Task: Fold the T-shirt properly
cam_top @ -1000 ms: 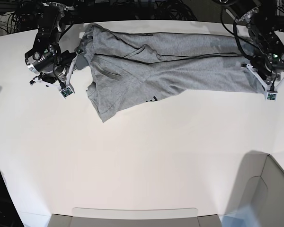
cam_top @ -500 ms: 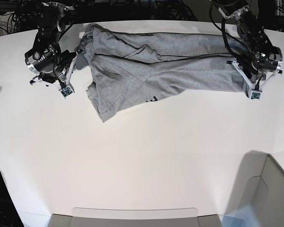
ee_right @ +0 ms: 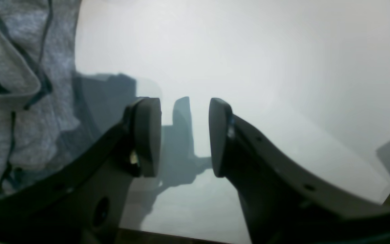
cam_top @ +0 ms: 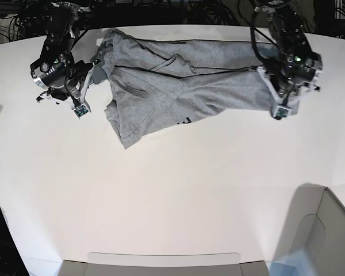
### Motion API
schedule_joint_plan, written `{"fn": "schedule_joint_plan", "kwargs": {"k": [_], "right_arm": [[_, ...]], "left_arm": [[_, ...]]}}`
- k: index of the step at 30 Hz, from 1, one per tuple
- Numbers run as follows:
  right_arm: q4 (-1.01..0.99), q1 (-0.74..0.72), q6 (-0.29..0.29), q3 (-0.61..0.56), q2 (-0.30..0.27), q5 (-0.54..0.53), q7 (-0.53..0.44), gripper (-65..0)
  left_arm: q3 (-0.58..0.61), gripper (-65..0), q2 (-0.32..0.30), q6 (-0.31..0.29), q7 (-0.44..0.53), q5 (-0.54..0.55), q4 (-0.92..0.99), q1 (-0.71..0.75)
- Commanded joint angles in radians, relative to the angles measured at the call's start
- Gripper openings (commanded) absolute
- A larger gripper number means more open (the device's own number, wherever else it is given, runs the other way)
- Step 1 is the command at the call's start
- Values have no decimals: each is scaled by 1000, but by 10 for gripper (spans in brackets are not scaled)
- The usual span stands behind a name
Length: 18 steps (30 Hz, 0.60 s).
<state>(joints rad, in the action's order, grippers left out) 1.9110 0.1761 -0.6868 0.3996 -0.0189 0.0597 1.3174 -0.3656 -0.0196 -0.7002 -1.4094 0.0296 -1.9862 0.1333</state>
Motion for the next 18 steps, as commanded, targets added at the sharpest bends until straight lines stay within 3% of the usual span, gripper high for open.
{"fn": "schedule_joint_plan", "kwargs": {"k": [1,18], "right_arm": [[17,-10,-11,0,-5,4,-3,-410],[17,-10,-11,0,-5,4,-3,-410]], "left_arm": [[7,-650,7,2,13,5,-20,-7],[17,-650,132,2,13,10,-15,-47]]}}
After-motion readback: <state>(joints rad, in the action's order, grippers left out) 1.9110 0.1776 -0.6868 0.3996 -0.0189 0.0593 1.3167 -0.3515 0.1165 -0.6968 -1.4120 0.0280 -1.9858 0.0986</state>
